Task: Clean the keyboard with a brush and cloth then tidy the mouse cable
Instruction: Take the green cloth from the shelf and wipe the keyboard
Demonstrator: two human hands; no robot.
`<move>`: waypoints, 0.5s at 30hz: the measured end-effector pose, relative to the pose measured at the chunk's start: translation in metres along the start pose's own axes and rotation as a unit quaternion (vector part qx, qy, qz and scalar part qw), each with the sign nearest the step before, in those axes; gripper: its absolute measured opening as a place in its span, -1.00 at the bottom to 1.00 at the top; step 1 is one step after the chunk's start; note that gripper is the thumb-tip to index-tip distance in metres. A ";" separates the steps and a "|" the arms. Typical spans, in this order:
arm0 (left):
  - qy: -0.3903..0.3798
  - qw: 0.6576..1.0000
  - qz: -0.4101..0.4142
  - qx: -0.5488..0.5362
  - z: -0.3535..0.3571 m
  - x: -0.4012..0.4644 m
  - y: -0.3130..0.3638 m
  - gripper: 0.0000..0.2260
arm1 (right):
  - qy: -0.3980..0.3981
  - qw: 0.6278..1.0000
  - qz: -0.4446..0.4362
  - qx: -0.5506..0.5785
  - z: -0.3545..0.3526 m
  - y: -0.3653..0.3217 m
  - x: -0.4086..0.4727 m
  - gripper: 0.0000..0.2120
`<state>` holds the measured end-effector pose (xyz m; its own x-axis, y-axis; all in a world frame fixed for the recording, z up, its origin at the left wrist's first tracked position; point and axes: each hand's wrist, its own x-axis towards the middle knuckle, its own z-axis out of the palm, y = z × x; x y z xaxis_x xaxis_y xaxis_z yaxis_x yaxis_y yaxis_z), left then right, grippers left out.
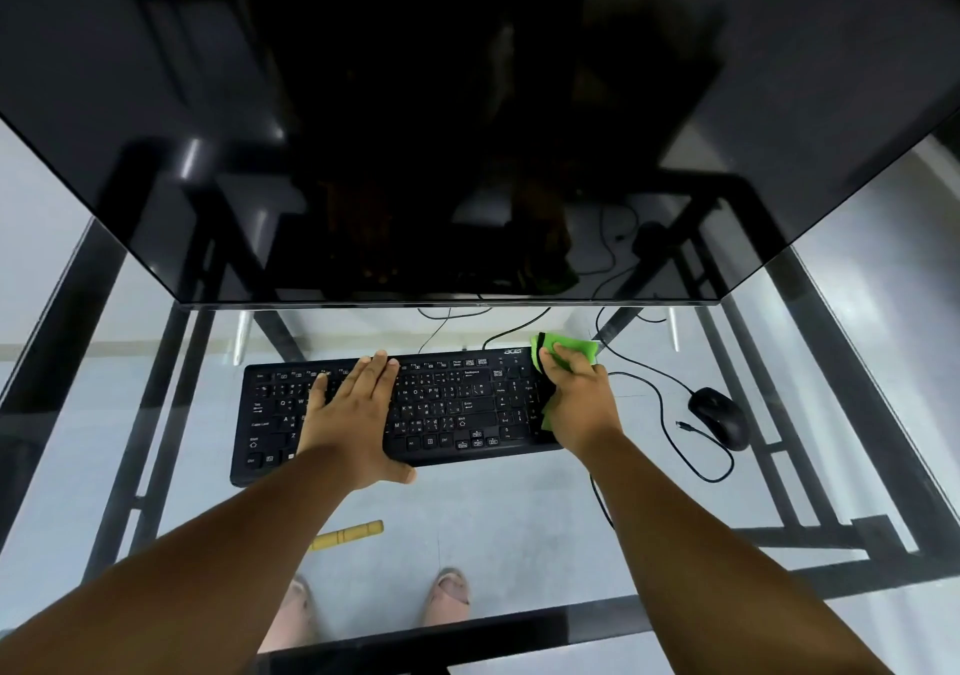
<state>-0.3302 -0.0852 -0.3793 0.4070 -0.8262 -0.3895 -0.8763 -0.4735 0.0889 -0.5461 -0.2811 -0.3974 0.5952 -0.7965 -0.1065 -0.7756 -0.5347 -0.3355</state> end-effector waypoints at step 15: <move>0.047 0.999 -0.007 -0.024 0.015 -0.016 -0.007 0.11 | 0.133 0.983 -0.085 0.089 0.019 -0.004 -0.078 -0.51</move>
<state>-0.3346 -0.0639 -0.3870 0.4439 -0.8431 -0.3036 -0.8579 -0.4976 0.1277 -0.5856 -0.2120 -0.4055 0.6188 -0.7578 0.2070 -0.6056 -0.6280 -0.4888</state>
